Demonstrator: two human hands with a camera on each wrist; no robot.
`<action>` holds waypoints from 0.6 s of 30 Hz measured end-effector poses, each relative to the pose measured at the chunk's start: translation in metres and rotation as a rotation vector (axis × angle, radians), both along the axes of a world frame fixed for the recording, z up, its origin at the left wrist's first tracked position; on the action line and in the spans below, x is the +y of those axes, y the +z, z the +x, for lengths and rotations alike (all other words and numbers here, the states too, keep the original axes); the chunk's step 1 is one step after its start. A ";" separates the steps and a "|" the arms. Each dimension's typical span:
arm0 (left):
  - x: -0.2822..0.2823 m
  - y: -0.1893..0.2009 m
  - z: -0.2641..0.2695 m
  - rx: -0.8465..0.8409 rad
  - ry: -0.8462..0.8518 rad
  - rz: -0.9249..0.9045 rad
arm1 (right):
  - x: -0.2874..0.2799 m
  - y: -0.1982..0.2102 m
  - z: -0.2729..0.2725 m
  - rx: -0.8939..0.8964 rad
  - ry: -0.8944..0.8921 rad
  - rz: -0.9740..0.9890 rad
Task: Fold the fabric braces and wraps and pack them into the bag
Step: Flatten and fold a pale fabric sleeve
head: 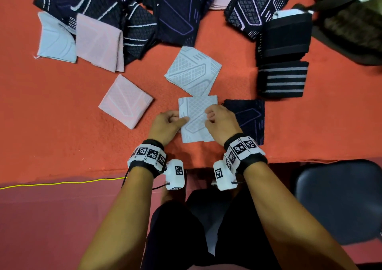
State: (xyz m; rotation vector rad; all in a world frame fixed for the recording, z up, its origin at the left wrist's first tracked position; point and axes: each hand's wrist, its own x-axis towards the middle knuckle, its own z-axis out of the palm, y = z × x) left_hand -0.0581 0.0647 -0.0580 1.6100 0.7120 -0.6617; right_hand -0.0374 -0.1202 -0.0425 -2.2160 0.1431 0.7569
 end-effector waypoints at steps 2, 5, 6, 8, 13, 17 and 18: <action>0.001 0.000 0.000 -0.012 -0.016 -0.004 | -0.003 0.000 -0.002 -0.048 -0.057 0.030; 0.001 0.004 -0.001 -0.034 0.015 -0.050 | -0.006 0.002 -0.007 -0.104 -0.172 0.077; 0.002 0.006 -0.002 -0.042 0.026 -0.062 | -0.006 0.004 -0.008 -0.114 -0.193 0.100; 0.004 0.012 -0.002 -0.072 0.038 -0.087 | -0.007 0.006 -0.010 -0.132 -0.212 0.156; 0.007 0.024 -0.002 -0.105 0.074 -0.190 | -0.005 0.009 -0.008 -0.021 -0.238 0.275; -0.001 0.030 0.000 -0.100 0.105 -0.235 | -0.005 0.012 -0.003 0.078 -0.228 0.244; -0.003 0.031 0.000 -0.101 0.124 -0.245 | -0.006 0.013 -0.002 0.083 -0.240 0.247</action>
